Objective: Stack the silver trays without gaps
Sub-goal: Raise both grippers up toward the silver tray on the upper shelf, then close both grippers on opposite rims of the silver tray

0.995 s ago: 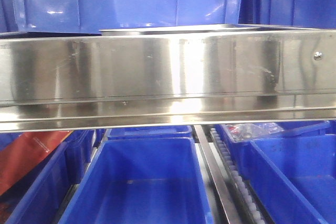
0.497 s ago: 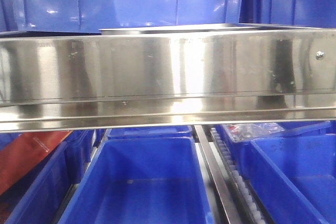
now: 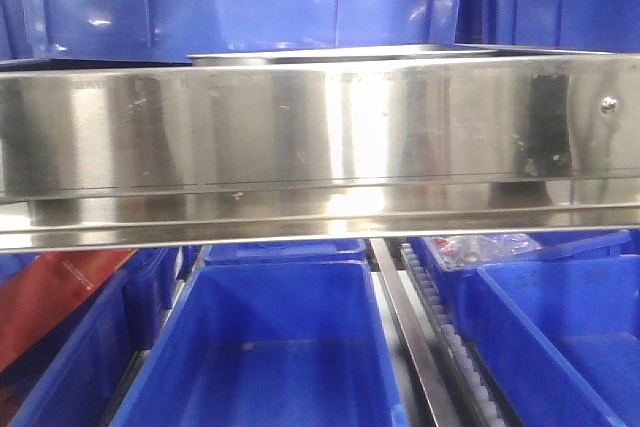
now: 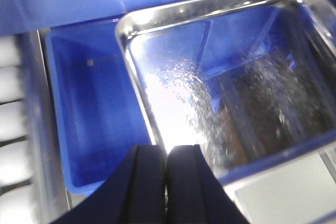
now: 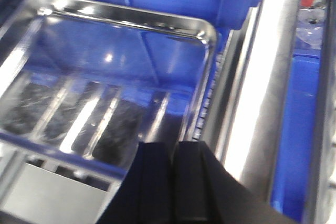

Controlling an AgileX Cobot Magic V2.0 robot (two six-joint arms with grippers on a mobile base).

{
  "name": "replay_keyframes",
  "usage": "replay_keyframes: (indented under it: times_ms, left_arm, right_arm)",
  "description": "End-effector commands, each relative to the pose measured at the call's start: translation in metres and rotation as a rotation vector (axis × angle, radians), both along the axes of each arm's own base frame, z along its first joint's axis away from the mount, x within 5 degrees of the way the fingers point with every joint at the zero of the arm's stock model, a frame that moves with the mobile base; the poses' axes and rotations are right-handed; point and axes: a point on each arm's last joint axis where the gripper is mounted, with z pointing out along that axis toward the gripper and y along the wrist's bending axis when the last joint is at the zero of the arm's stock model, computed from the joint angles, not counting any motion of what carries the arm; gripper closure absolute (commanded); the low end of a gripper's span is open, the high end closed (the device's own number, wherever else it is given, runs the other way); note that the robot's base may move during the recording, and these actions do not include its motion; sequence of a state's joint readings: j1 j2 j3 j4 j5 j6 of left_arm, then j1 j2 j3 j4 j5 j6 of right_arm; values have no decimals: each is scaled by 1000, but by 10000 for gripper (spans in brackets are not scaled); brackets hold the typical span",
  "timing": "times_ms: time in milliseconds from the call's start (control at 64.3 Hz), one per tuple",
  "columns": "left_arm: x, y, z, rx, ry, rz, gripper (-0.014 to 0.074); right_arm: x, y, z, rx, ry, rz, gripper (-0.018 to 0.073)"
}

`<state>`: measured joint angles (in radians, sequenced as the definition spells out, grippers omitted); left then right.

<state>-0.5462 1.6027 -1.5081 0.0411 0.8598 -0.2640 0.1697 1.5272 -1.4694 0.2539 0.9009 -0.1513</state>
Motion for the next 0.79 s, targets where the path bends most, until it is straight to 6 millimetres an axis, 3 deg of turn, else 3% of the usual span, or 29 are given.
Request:
replay_keyframes:
  times_ms: [0, 171, 311, 389, 560, 777]
  left_arm:
    - [4, -5, 2, -26, 2, 17, 484]
    - [10, -9, 3, -47, -9, 33, 321]
    - [12, -10, 0, -47, -12, 32, 295]
    - [15, -12, -5, -41, -2, 32, 295]
    - [20, -16, -19, -16, 42, 34, 295]
    - [24, -18, -23, -16, 42, 34, 295]
  right_arm:
    - [10, 0, -5, -50, 13, 12, 636]
    - [25, 3, -17, -58, 45, 15, 626]
    - [32, 5, -23, -61, 74, 21, 618]
    - [34, 7, -22, -41, 82, 24, 532]
    - [37, 8, -23, -31, 84, 25, 225]
    - [45, 11, -37, -17, 126, 26, 241]
